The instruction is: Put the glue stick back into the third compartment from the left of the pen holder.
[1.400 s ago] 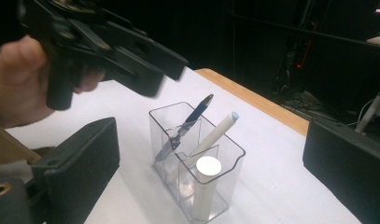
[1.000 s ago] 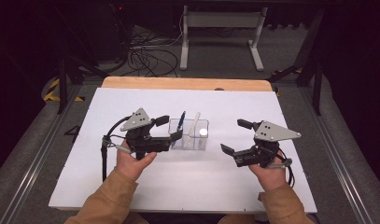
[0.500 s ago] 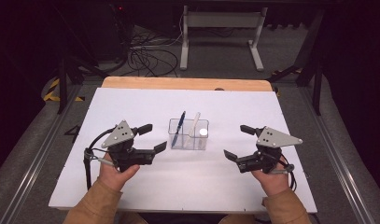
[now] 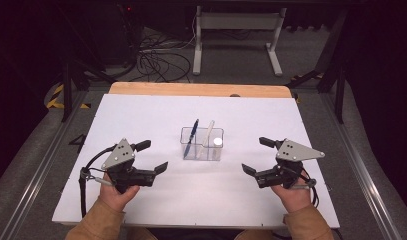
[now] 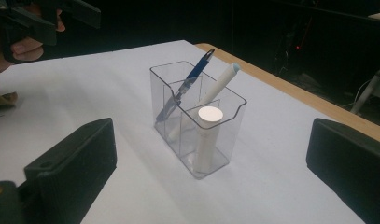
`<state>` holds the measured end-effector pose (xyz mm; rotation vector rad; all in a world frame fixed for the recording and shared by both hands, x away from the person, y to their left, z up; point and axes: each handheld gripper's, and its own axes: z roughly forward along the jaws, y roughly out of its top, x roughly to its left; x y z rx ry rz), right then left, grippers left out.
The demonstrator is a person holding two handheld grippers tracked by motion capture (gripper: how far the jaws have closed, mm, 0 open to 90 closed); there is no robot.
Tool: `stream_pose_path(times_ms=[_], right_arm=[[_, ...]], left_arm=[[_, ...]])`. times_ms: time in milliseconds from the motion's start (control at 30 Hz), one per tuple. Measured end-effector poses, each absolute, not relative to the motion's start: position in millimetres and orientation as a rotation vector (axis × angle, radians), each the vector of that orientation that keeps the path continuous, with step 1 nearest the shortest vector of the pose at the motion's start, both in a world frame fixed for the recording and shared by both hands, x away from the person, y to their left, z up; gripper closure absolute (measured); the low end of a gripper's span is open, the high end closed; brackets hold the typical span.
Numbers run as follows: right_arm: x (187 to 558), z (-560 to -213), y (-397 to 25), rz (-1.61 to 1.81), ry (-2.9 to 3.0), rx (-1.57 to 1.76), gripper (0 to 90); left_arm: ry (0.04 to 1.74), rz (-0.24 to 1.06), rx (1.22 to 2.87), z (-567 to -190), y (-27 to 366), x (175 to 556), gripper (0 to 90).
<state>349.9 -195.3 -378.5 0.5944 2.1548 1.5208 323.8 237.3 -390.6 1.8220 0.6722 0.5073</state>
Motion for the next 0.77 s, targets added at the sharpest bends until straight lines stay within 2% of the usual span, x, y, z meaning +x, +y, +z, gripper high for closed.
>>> stream_pose_path(times_ms=[767], right_arm=[[351.4, -379.4, -194.5, 1.522, 2.159, 0.587, 2.1]], left_arm=[[0.685, 0.54, 1.764, -399.1, 253.2, 318.2, 12.4]])
